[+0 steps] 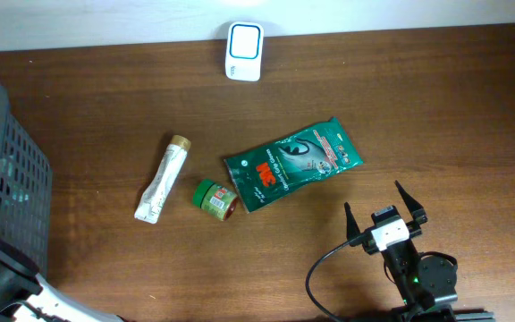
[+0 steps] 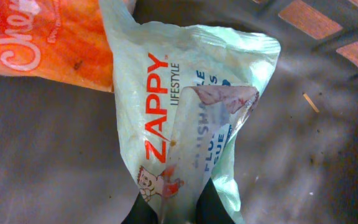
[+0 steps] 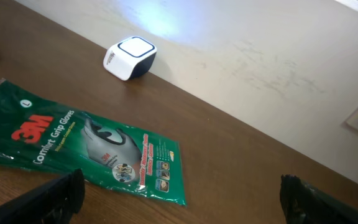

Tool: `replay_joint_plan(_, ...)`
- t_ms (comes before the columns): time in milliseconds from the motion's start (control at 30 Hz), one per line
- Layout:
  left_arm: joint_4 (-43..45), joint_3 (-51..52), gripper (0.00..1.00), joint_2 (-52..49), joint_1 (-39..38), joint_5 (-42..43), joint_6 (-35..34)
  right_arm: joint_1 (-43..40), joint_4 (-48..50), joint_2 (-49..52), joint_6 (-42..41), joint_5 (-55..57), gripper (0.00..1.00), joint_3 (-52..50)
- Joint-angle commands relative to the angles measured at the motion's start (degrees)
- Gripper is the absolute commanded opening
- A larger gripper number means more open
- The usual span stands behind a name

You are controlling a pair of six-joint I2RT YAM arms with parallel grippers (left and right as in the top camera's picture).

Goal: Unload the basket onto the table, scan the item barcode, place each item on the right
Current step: 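Grasp the light green Zappy pack in the basket with the left gripper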

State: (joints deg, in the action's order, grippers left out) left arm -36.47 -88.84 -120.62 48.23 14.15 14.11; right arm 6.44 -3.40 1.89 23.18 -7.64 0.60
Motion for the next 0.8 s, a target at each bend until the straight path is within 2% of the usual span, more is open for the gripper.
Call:
replay_joint_plan(0, -0.8, 0.0, 0.0, 2.3, -0.2, -0.8, -4.1, 0.3, -0.3, -0.3, 0.4, -0.7, 0.98, -0.3)
replay_joint_plan(267, -2.4, -1.0, 0.0, 24.6, -0.2, -0.8, -14.3, 0.3, -0.3, -0.3, 0.4, -0.7, 0.98, -0.3)
replay_joint_plan(467, -5.5, -1.0, 0.0, 43.2, -1.3, 11.0, -16.3, 0.3, -0.3, -0.3, 0.4, -0.7, 0.98, -0.3)
replay_joint_plan(600, -10.5, -1.0, 0.0, 48.5, -9.6, 13.0, -16.3, 0.3, -0.3, -0.3, 0.4, -0.7, 0.98, -0.3)
replay_joint_plan(767, -14.0, 1.6, 0.0, 47.4, -29.5, 12.2, -16.3, 0.3, -0.3, -0.3, 0.4, -0.7, 0.98, -0.3)
